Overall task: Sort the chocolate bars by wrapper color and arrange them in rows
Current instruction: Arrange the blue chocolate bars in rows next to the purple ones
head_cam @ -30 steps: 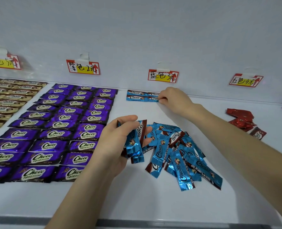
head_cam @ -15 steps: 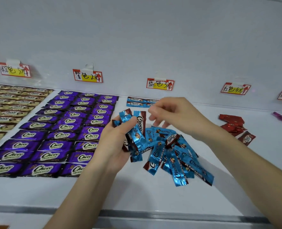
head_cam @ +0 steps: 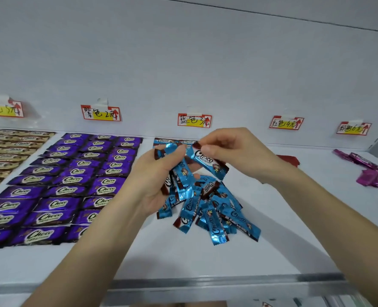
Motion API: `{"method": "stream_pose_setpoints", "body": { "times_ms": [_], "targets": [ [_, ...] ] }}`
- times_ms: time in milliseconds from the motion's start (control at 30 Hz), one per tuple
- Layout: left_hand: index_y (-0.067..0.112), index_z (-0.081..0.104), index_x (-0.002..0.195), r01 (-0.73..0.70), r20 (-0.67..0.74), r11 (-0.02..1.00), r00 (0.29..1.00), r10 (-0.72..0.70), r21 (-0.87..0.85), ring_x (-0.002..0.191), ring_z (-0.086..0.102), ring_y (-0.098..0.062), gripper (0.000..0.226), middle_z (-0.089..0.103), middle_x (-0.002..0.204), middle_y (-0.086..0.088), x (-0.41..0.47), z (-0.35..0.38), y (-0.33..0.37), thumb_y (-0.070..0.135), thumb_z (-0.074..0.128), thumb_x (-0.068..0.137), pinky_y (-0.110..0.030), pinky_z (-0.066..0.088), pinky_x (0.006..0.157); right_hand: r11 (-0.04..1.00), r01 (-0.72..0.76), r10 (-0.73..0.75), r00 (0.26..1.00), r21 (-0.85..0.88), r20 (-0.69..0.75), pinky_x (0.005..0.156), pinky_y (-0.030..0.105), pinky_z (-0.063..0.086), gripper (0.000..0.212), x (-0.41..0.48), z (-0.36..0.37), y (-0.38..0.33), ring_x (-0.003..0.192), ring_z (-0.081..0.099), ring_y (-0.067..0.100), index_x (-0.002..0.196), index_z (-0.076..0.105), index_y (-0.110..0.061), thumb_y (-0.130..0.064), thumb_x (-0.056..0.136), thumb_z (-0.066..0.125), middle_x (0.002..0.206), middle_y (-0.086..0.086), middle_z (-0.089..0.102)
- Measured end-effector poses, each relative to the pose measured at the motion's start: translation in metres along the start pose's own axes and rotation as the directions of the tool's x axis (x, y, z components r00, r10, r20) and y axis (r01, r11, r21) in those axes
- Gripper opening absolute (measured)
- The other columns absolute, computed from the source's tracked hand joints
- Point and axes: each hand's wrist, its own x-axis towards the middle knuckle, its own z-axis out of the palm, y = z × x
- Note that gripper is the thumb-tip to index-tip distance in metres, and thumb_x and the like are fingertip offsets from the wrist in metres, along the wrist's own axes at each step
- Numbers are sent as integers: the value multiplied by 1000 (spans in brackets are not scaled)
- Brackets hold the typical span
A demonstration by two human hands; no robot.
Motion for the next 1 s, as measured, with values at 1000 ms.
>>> {"method": "stream_pose_setpoints", "body": {
  "times_ms": [1000],
  "targets": [
    [2,51,109,167,-191,972,961,-198,-166,51,65,-15,16,64,72,-14,42,-11,-18,7,51,94,-30,58,52,836,-105,44,991,-538,-126,80,16,35,24,84,-25,129,102,56,21,108,67,-6,-9,85,64,112,9,65]
  ]
}}
